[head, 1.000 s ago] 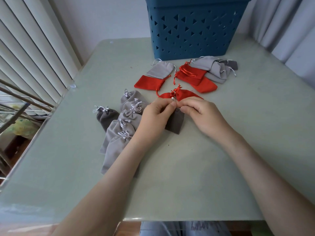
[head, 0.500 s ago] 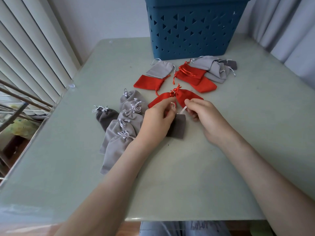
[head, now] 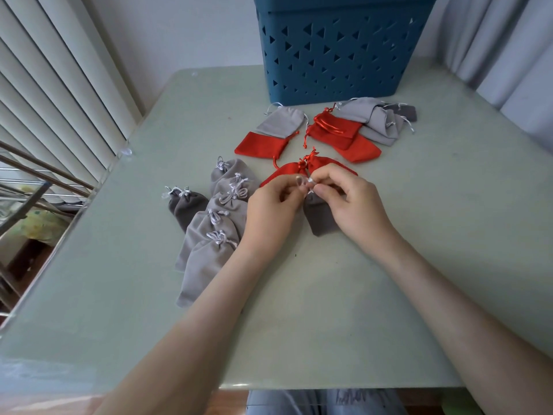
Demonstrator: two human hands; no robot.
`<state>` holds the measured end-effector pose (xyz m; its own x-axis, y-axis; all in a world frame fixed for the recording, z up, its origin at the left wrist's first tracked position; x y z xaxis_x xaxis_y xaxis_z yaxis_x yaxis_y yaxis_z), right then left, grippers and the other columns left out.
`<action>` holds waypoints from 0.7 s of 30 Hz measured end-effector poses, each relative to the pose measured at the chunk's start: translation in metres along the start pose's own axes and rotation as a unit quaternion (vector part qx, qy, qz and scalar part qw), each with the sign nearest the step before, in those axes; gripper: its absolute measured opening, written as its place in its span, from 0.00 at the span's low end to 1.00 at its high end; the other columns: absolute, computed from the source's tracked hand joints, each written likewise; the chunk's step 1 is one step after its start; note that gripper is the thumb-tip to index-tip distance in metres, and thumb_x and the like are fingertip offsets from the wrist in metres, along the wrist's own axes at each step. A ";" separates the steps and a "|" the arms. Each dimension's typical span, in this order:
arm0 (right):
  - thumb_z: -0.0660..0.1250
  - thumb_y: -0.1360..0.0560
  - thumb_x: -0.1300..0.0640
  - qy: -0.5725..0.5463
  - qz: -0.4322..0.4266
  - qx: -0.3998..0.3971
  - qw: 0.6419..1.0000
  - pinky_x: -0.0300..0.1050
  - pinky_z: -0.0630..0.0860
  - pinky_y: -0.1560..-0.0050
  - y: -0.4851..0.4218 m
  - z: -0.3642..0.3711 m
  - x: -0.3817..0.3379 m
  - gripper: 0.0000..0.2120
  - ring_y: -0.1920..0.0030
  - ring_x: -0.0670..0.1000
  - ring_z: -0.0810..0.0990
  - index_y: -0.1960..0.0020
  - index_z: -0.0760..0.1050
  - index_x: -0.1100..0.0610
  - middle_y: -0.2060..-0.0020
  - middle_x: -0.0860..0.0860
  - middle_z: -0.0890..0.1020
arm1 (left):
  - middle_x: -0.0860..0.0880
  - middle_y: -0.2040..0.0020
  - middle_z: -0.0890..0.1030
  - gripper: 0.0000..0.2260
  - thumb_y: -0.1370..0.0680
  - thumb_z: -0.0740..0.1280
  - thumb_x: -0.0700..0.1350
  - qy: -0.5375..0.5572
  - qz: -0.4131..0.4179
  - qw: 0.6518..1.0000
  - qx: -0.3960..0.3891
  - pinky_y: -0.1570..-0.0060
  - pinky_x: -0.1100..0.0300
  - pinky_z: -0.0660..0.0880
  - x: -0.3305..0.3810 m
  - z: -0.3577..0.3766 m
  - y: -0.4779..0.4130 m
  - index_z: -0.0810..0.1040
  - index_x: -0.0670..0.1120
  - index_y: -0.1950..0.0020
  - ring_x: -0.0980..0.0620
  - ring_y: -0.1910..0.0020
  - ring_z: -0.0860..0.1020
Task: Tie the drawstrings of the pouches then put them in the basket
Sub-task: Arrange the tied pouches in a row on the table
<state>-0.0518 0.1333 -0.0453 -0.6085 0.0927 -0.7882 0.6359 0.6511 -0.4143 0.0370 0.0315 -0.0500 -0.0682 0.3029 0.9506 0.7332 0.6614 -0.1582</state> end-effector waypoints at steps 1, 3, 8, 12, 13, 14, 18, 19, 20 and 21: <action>0.65 0.26 0.66 -0.002 -0.001 0.005 1.000 0.31 0.71 0.55 0.000 0.000 -0.001 0.07 0.59 0.36 0.78 0.54 0.77 0.55 0.65 0.36 0.79 | 0.48 0.62 0.82 0.07 0.23 0.68 0.43 0.014 -0.001 1.000 0.006 0.57 0.61 0.73 0.002 0.000 0.001 0.78 0.46 0.45 0.55 0.63 0.77; 0.66 0.26 0.66 -0.017 -0.001 0.012 1.000 0.36 0.73 0.53 0.000 0.000 -0.002 0.06 0.58 0.39 0.80 0.53 0.76 0.57 0.64 0.37 0.81 | 0.45 0.63 0.81 0.11 0.24 0.70 0.42 0.050 -0.009 0.998 0.026 0.59 0.63 0.72 0.005 -0.001 0.003 0.73 0.45 0.44 0.53 0.64 0.77; 0.68 0.27 0.66 -0.050 0.031 0.040 0.997 0.38 0.74 0.52 0.001 0.002 -0.001 0.05 0.57 0.43 0.82 0.53 0.74 0.61 0.61 0.47 0.84 | 0.47 0.63 0.82 0.04 0.25 0.71 0.40 0.070 -0.022 0.997 0.016 0.52 0.52 0.77 0.001 -0.002 0.001 0.79 0.43 0.52 0.52 0.63 0.80; 0.67 0.27 0.67 -0.034 0.021 0.036 0.999 0.34 0.73 0.54 0.002 0.003 -0.003 0.04 0.58 0.42 0.81 0.54 0.74 0.61 0.62 0.46 0.83 | 0.49 0.59 0.84 0.04 0.24 0.69 0.41 0.034 -0.002 0.999 0.014 0.54 0.60 0.75 0.000 -0.001 0.002 0.83 0.45 0.52 0.57 0.61 0.79; 0.67 0.27 0.68 -0.028 0.013 0.033 0.999 0.34 0.74 0.53 0.003 0.004 -0.004 0.04 0.58 0.42 0.81 0.55 0.75 0.61 0.62 0.45 0.82 | 0.50 0.58 0.84 0.05 0.24 0.69 0.41 0.010 0.006 1.000 0.012 0.54 0.62 0.74 0.000 -0.001 0.002 0.84 0.46 0.52 0.58 0.60 0.79; 0.67 0.27 0.68 -0.022 0.005 0.031 0.999 0.34 0.74 0.53 0.003 0.004 -0.005 0.04 0.57 0.43 0.81 0.56 0.75 0.61 0.62 0.45 0.82 | 0.52 0.57 0.84 0.06 0.24 0.68 0.42 -0.014 0.016 1.000 0.007 0.54 0.63 0.74 0.001 -0.001 0.003 0.84 0.47 0.51 0.59 0.59 0.79; 0.68 0.28 0.69 -0.016 0.002 0.037 0.999 0.29 0.71 0.54 0.003 0.004 -0.005 0.04 0.59 0.37 0.78 0.58 0.76 0.62 0.63 0.39 0.79 | 0.55 0.54 0.84 0.08 0.22 0.65 0.41 -0.064 0.045 0.997 -0.012 0.52 0.69 0.72 0.006 0.000 0.005 0.83 0.49 0.49 0.60 0.54 0.79; 0.68 0.28 0.69 -0.020 0.005 0.040 0.999 0.27 0.70 0.55 0.003 0.003 -0.004 0.04 0.60 0.36 0.78 0.58 0.76 0.62 0.63 0.39 0.79 | 0.55 0.54 0.84 0.08 0.22 0.65 0.40 -0.065 0.052 0.996 -0.015 0.52 0.70 0.72 0.007 0.001 0.006 0.82 0.48 0.48 0.60 0.53 0.79; 0.68 0.28 0.69 -0.023 0.008 0.043 0.999 0.27 0.70 0.55 0.003 0.002 -0.004 0.04 0.60 0.35 0.77 0.58 0.76 0.62 0.63 0.39 0.79 | 0.54 0.54 0.84 0.08 0.22 0.65 0.40 -0.065 0.057 0.996 -0.017 0.53 0.70 0.72 0.007 0.001 0.007 0.82 0.48 0.48 0.60 0.54 0.79; 0.67 0.28 0.69 -0.021 0.010 0.045 0.999 0.26 0.69 0.55 0.003 0.001 -0.003 0.04 0.60 0.34 0.77 0.58 0.76 0.62 0.63 0.39 0.79 | 0.54 0.56 0.84 0.07 0.22 0.65 0.41 -0.065 0.058 0.996 -0.016 0.55 0.69 0.72 0.007 0.002 0.008 0.82 0.49 0.48 0.60 0.57 0.79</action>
<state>-0.0477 0.1338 -0.0444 -0.5755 0.0714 -0.8147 0.6886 0.5797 -0.4356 0.0404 0.0404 -0.0449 -0.0662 0.4636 0.8836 0.7623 0.5949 -0.2550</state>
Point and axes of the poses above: each hand's wrist, its own y-axis away from the middle knuckle, its own z-axis out of the palm, x = y × z, the point moved 3 cm from there along -y, towards the middle knuckle
